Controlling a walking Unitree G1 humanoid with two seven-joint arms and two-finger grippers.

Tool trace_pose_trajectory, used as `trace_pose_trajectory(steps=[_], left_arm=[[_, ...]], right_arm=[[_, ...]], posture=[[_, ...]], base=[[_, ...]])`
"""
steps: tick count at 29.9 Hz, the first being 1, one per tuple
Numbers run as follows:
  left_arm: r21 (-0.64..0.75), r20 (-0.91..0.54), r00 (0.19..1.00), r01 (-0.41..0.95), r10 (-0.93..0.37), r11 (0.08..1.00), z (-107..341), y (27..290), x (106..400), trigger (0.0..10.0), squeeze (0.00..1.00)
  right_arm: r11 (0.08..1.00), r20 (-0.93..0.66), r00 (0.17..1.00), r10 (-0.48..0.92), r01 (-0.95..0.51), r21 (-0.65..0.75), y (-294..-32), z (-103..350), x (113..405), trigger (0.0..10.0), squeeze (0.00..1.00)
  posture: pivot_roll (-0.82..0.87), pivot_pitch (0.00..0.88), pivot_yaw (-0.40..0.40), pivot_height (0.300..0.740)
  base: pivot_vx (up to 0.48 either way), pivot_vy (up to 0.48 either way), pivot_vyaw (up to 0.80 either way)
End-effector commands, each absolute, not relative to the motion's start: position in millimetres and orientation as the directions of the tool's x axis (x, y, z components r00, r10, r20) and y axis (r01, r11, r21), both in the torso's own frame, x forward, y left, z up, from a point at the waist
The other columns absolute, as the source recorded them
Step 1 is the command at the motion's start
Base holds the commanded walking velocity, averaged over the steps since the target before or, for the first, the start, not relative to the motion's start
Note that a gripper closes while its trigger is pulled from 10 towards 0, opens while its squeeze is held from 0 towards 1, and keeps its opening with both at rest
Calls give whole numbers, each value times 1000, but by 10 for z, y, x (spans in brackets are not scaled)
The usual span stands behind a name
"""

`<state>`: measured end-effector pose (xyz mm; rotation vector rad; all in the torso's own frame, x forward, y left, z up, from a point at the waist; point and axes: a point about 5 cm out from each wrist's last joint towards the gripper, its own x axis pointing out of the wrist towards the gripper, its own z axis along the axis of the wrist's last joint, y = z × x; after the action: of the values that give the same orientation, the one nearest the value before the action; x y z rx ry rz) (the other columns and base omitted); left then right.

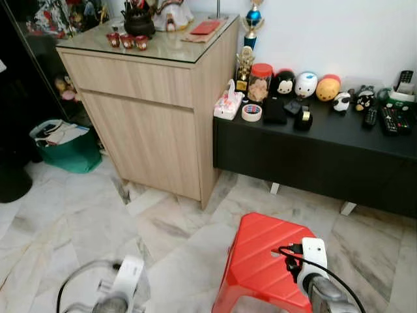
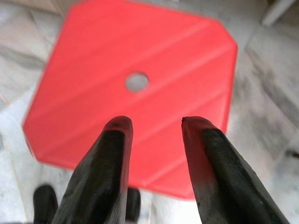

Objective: Hang keys on a hook

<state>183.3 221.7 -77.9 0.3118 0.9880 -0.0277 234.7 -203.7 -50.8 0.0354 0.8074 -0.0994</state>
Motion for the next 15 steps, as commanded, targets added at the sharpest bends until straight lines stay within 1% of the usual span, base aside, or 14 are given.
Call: trace_pose_trajectory(steps=[1,3,4,7,10,12,13,15], left_arm=[[253,-836,529,140,144,957,-807,2246,1773,10000,0],[218,-847,509,73,151,973,-858,2230,1669,10000,0],[207,-846,513,67,144,976,-867,2203,1658,10000,0],[181,-843,526,87,109,980,-885,2116,1646,10000,0],[149,-840,536,69,89,986,-901,2020,1644,10000,0],[134,-839,539,66,78,989,-903,1978,1654,10000,0],[139,-841,537,92,68,986,-909,1930,1657,10000,0],[125,-840,539,93,56,988,-916,1871,1659,10000,0]], right_arm=[[992,-738,667,-98,129,-16,-2088,-554,2272,10000,0],[988,-760,640,-109,157,-9,-2122,-619,2165,10000,0],[988,-771,627,-110,152,-18,-2127,-650,2114,10000,0],[990,-793,600,-106,136,-30,-2149,-720,1984,10000,0],[989,-806,584,-96,148,-10,-2242,-769,1840,10000,0],[990,-812,576,-98,139,-21,-2274,-779,1805,10000,0],[989,-815,571,-100,143,-21,-2307,-787,1770,10000,0],[989,-818,565,-105,146,-27,-2353,-793,1730,10000,0]], posture=[[-82,0,0,723],[-77,0,-9,723],[-76,0,-13,723],[-88,0,-19,723],[-89,0,-28,723],[-90,0,-27,723],[-97,0,-26,723],[-96,0,-24,723]], base=[[0,0,0],[0,0,0],[0,0,0],[0,0,0],[0,0,0],[0,0,0],[0,0,0],[-247,0,0]])
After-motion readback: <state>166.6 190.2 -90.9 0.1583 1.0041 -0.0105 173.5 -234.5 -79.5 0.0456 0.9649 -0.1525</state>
